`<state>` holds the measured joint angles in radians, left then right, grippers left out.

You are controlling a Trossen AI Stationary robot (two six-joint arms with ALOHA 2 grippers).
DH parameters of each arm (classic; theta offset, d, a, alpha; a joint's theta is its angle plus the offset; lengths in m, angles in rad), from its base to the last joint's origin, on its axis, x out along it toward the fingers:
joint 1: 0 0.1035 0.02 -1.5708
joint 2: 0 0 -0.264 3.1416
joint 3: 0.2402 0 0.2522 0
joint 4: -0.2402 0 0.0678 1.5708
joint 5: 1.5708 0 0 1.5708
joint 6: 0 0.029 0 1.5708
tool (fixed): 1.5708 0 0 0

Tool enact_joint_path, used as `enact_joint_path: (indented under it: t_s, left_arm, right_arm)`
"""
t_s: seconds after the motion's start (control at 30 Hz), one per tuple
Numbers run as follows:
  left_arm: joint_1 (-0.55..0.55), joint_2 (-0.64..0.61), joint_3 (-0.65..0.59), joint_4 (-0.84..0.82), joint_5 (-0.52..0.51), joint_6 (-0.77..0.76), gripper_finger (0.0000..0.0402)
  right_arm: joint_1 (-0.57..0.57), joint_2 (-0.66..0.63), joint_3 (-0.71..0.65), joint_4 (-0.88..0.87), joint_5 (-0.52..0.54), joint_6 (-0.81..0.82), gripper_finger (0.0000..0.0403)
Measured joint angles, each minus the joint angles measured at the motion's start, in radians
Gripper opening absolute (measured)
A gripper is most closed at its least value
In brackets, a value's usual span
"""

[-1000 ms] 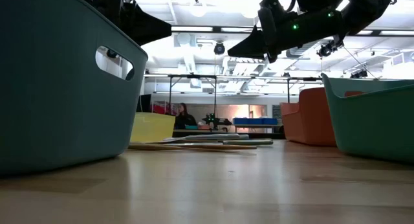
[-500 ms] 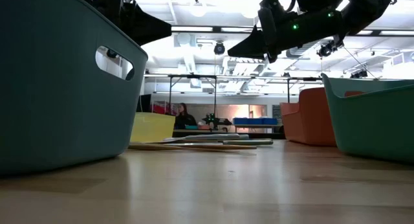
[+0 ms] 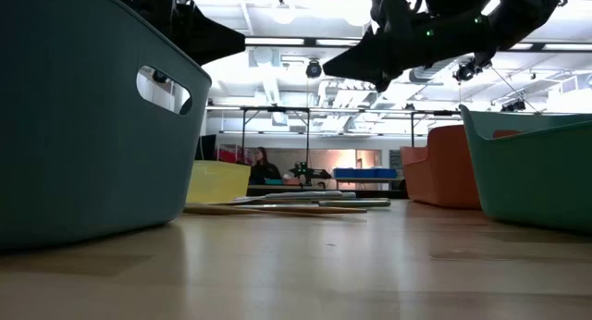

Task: Sort silverware by color (type)
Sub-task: Put the green knife into the orange bin

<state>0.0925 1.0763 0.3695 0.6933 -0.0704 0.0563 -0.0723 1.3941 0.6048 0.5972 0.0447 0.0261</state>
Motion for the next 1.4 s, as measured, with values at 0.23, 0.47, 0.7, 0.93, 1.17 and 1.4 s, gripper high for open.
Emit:
enact_joint_path:
  t_s: [0.23, 0.47, 0.7, 0.93, 1.17, 1.4]
  left_arm:
    - [0.0, 0.0, 0.0, 0.0, 0.0, 0.001, 0.0117]
    - [0.0, 0.0, 0.0, 0.001, 0.0, 0.032, 0.0117]
    - [0.0, 0.0, 0.001, 0.003, 0.0, 0.034, 0.0117]
    - [0.0, 0.0, 0.0, 0.003, 0.0, 0.034, 0.0117]
    - [0.0, 0.0, 0.0, 0.002, 0.0, 0.034, 0.0117]
    - [0.0, 0.0, 0.0, 0.001, 0.0, 0.033, 0.0117]
  right_arm:
    - [0.001, 0.041, 0.0, -0.048, 0.0, 0.027, 0.01]
    - [-0.002, 0.2, 0.015, -0.094, -0.001, 0.014, 0.0157]
    - [-0.02, 0.323, 0.094, -0.188, 0.002, -0.045, 0.0165]
    - [-0.019, 0.391, 0.148, -0.279, 0.004, -0.101, 0.0165]
    - [-0.019, 0.407, 0.155, -0.292, 0.08, -0.138, 0.0165]
    - [-0.02, 0.407, 0.154, -0.323, 0.076, -0.14, 0.0165]
